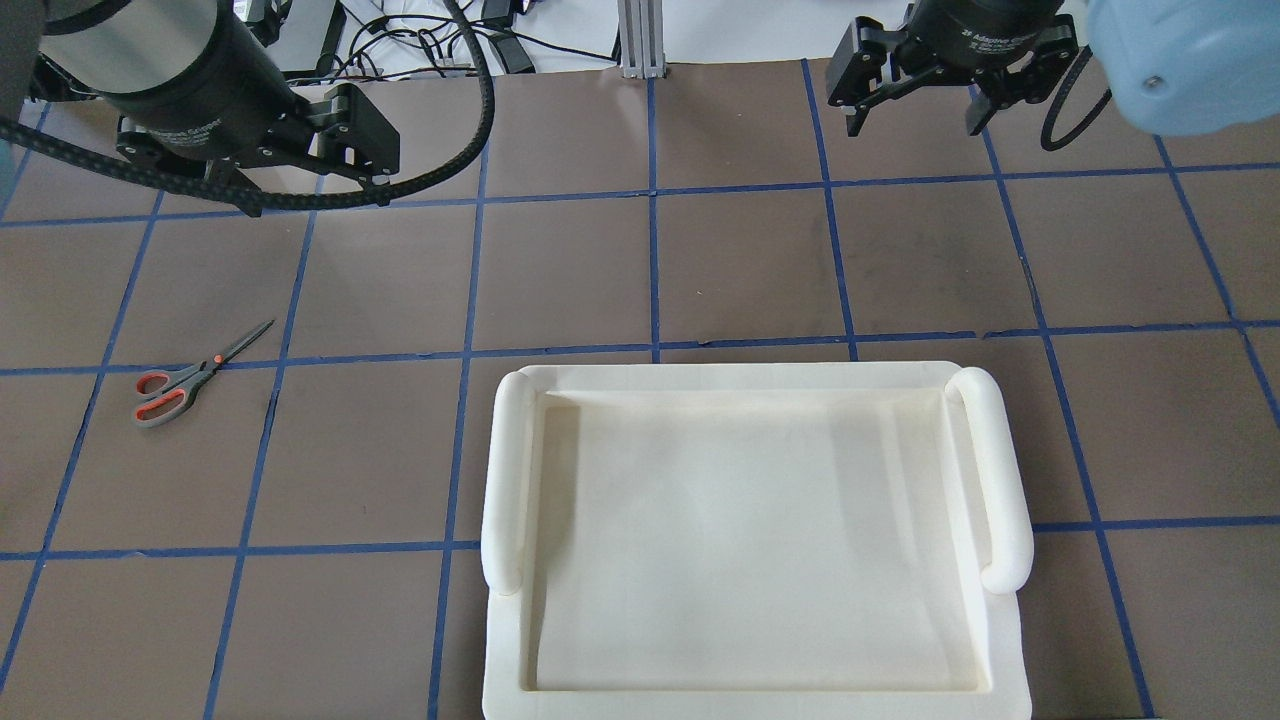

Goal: Place scissors in drawer with both arms

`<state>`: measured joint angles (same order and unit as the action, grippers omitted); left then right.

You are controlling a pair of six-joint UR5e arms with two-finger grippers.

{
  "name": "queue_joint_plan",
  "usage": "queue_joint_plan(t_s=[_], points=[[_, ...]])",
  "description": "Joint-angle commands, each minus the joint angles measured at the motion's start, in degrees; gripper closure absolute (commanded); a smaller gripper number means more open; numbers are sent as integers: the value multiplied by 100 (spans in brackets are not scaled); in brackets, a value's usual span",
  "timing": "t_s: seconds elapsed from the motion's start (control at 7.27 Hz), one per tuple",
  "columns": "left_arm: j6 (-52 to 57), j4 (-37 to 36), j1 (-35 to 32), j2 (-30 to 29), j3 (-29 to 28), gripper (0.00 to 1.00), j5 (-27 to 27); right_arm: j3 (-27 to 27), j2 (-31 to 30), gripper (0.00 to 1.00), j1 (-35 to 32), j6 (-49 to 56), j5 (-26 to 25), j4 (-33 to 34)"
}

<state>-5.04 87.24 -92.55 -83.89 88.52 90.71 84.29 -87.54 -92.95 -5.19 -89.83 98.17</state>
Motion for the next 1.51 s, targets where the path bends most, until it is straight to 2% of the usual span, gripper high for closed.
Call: queue_joint_plan(t_s=[0.0,0.41,0.55,0.69,0.96,1.1,1.38], points=[[3,-5,0,13,25,0,-1,9,0,0,-4,0,0,0],[20,-49,9,4,25,0,-1,9,-53,0,-4,17,9,-79],[107,90,26,4,25,0,-1,-9,-70,0,-126,113,200,-384],[422,457,192,-39,-115,2,-18,-9,8,0,-475,428,837,-996],[1350,662,1155,-328,-291,1,-19,70,411,0,-627,903,941,-826],[2313,663,1586,-425,-274,1,-10,105,526,0,-680,1262,967,-704],[4152,620,2264,-575,49,0,-1,228,623,0,-821,4344,967,-624]])
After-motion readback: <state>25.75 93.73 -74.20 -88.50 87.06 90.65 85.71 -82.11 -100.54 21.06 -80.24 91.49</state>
